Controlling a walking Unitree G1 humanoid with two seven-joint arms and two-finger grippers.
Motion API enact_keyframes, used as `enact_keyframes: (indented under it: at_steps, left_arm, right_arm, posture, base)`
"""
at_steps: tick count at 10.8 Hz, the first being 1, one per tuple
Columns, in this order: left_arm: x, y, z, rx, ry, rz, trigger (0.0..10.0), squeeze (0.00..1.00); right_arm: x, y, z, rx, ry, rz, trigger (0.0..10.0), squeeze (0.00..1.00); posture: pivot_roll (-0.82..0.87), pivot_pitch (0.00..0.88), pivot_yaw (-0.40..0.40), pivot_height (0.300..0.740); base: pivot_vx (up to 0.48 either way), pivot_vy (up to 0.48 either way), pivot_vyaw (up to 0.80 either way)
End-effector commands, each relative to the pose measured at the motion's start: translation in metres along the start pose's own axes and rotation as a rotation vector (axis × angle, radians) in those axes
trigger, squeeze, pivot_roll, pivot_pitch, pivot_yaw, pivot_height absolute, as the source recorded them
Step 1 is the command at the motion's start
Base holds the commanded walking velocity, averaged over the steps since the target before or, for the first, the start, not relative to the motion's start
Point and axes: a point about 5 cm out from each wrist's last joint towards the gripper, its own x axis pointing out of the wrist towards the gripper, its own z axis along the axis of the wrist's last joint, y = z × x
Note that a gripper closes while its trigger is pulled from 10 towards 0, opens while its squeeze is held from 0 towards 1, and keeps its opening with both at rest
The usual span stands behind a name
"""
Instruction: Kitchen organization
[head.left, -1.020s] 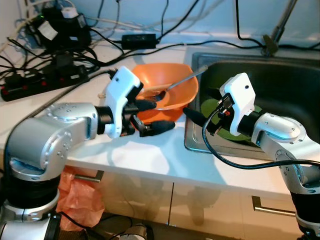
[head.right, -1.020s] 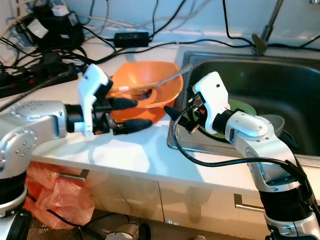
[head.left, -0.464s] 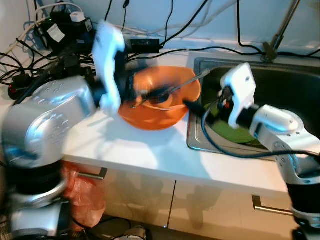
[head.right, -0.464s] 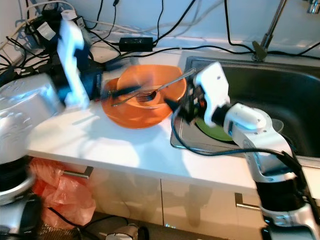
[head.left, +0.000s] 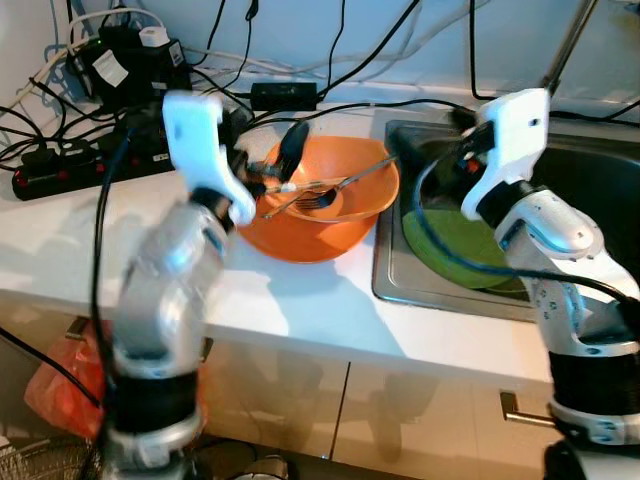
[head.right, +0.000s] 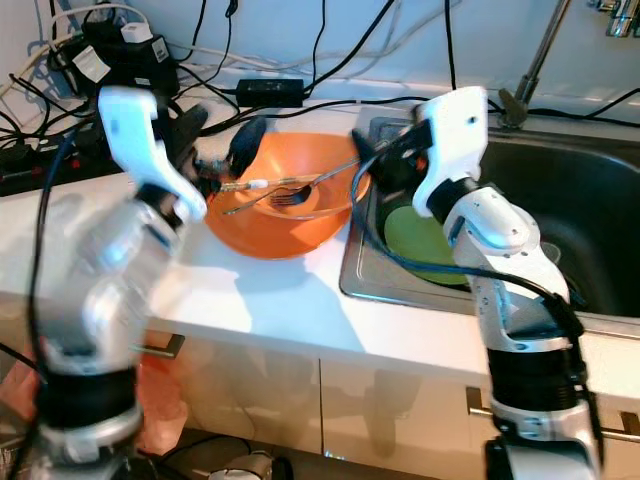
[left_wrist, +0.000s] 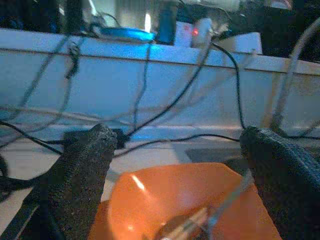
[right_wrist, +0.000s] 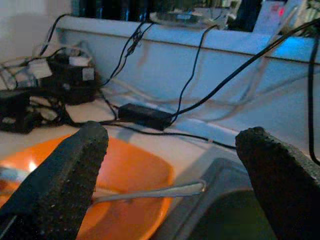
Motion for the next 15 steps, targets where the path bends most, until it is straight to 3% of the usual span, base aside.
enact_keyframes:
  at_steps: [1, 3, 9, 15]
  left_arm:
    - [-0.001, -0.004, -0.007, 0.045, -0.007, 0.034, 10.0, 0.0]
    - [0.0, -0.008, -0.014, 0.079, -0.042, 0.069, 10.0, 0.0]
    - [0.005, -0.007, -0.015, 0.071, -0.079, 0.094, 10.0, 0.0]
    - [0.004, 0.005, -0.019, 0.069, -0.072, 0.175, 10.0, 0.0]
  right_arm:
    - [0.001, -0.003, 0.005, 0.0, -0.03, -0.047, 10.0, 0.0]
    - [0.0, -0.002, 0.002, 0.012, -0.031, -0.075, 10.0, 0.0]
    - [0.001, -0.004, 0.001, -0.012, -0.031, -0.088, 10.0, 0.0]
    - [0.004, 0.003, 0.0, -0.01, -0.032, -0.046, 10.0, 0.0]
  posture:
    - [0.02, 0.036, 0.025, 0.74]
    - [0.02, 0.038, 0.022, 0.74]
    - [0.01, 0.034, 0.015, 0.74]
    - [0.01, 0.031, 0.019, 0.74]
  base:
    - [0.0, 0.0, 0.0]
    - [0.0, 0.0, -0.53]
    - [0.0, -0.476, 0.0]
    - [0.0, 0.0, 0.0]
